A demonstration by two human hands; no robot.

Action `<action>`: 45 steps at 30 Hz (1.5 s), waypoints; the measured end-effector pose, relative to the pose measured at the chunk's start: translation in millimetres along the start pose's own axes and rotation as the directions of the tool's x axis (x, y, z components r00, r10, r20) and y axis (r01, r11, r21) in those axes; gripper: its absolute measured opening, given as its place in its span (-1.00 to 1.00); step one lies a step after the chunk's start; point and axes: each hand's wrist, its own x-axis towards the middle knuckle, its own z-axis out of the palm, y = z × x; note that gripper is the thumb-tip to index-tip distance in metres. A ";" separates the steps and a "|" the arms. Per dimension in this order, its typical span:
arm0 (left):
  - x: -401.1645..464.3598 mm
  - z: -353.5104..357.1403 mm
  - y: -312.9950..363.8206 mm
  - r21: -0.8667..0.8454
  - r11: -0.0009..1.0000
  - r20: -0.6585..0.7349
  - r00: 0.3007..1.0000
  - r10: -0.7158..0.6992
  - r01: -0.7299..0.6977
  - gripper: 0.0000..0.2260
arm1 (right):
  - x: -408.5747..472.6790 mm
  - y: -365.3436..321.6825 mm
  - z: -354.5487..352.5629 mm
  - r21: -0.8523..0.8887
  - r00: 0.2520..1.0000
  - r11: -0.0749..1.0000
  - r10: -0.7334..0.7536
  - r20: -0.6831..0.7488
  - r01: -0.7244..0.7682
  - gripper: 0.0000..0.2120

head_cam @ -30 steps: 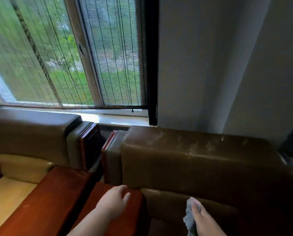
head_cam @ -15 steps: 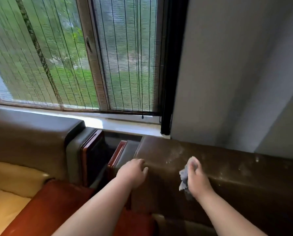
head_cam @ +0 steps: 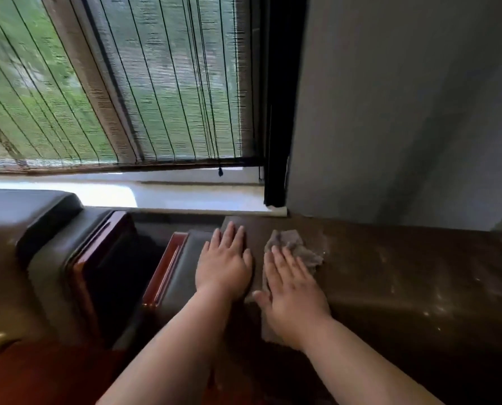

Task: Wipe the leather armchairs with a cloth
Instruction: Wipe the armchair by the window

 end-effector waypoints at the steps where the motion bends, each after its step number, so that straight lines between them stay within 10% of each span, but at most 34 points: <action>1: -0.7 2.8 0.3 0.010 1.000 -0.017 1.000 0.012 -0.012 -0.31 | 16.5 4.2 -3.1 0.013 1.000 1.000 -0.009 0.009 0.009 -0.16; 6: -6.7 -14.6 9.5 0.020 0.997 -0.028 0.997 0.073 -0.072 -0.49 | 110.4 6.3 -34.3 0.068 0.992 0.994 0.084 0.090 -0.090 -0.30; 13: -6.5 -15.7 8.7 0.002 0.998 0.010 0.998 0.065 -0.065 -0.48 | 53.6 21.9 -21.2 0.040 0.970 0.971 -0.238 0.058 0.236 -0.33; 19: -9.2 -13.8 12.4 -0.023 0.999 0.015 0.999 -0.029 0.030 -0.43 | 106.1 78.4 -47.6 -0.001 0.975 0.980 0.200 0.097 -0.201 -0.32; 25: -9.9 -9.7 9.3 0.024 0.999 0.008 0.999 0.041 -0.041 -0.38 | 48.3 21.8 -25.2 0.030 0.973 0.978 -0.206 0.102 0.204 -0.30; 32: -4.1 -0.7 2.7 0.074 0.996 -0.051 0.998 -0.039 0.042 -0.32 | 33.0 144.6 -52.4 -0.057 0.930 0.930 0.365 0.042 -0.363 -0.33; 38: -5.5 -40.0 30.0 0.209 0.974 0.123 0.986 -0.113 0.086 -0.26 | -3.9 63.0 -46.7 0.026 0.980 0.990 -0.141 0.138 0.139 -0.35; 45: 15.6 -7.3 191.9 -0.036 0.999 0.197 0.980 0.018 -0.011 -0.39 | -34.0 225.7 -70.2 -0.038 0.928 0.936 0.353 0.120 -0.351 -0.36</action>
